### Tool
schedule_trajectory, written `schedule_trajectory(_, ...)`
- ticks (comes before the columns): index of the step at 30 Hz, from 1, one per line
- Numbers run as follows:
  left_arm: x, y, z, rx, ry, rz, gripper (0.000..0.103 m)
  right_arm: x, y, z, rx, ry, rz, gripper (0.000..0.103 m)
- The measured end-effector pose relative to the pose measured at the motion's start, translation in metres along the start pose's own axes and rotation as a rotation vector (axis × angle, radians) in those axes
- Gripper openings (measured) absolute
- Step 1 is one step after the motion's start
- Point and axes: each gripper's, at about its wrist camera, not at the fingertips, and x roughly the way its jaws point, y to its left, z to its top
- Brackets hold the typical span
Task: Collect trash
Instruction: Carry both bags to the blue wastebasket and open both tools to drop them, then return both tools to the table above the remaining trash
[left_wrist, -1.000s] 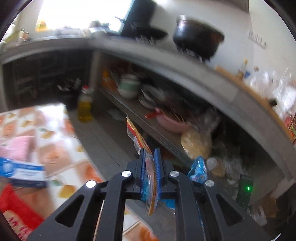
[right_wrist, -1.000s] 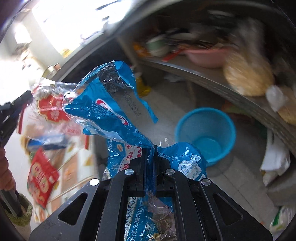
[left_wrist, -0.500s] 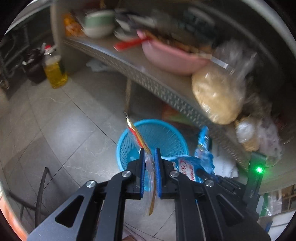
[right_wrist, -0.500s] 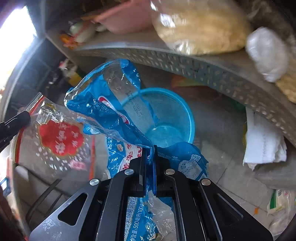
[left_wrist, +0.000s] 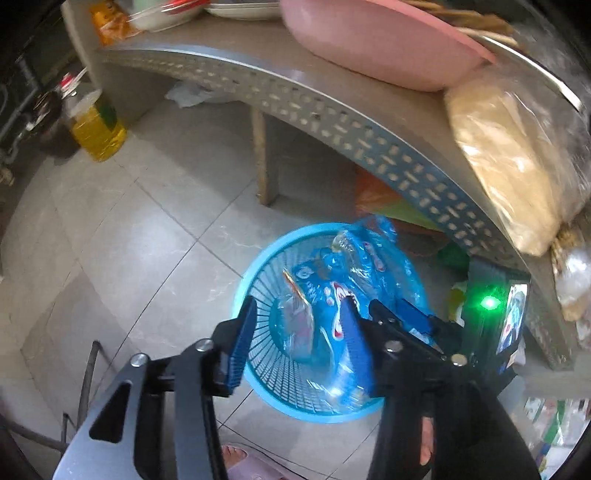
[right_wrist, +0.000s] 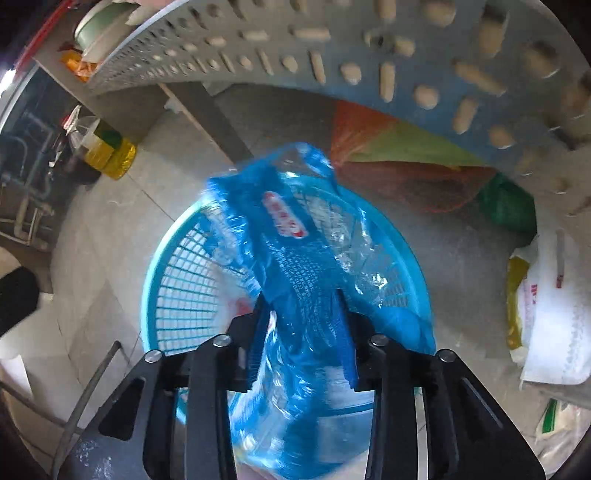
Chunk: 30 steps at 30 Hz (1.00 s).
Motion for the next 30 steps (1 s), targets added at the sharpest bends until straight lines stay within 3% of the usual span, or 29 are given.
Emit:
schedule_trajectory(3, -0.012, 0.008, -0.002, -0.044, 0.010, -0.023, 0.049, -0.008, -0.002, -0.003, -0.021, -0.035, -0.015, 0.043)
schedule_trajectory(6, -0.040, 0.009, -0.003, -0.034, -0.036, -0.023, 0.050, -0.013, 0.003, -0.001, -0.052, -0.074, -0.027, 0.050)
schedule_trajectory(15, -0.176, 0.025, -0.028, -0.060, -0.235, -0.064, 0.060, -0.040, -0.004, -0.002, -0.084, -0.162, -0.010, 0.056)
schedule_trajectory(20, -0.258, 0.042, -0.075, -0.067, -0.330, -0.086, 0.070, -0.072, 0.000, -0.012, -0.122, -0.216, 0.024, 0.056)
schedule_trajectory(25, -0.311, 0.065, -0.142, -0.108, -0.384, -0.137, 0.077, -0.116, 0.024, -0.035, -0.199, -0.262, 0.086, 0.057)
schedule_trajectory(30, -0.337, 0.094, -0.210, -0.171, -0.444, -0.085, 0.078, -0.167, 0.055, -0.069, -0.324, -0.322, 0.156, 0.076)
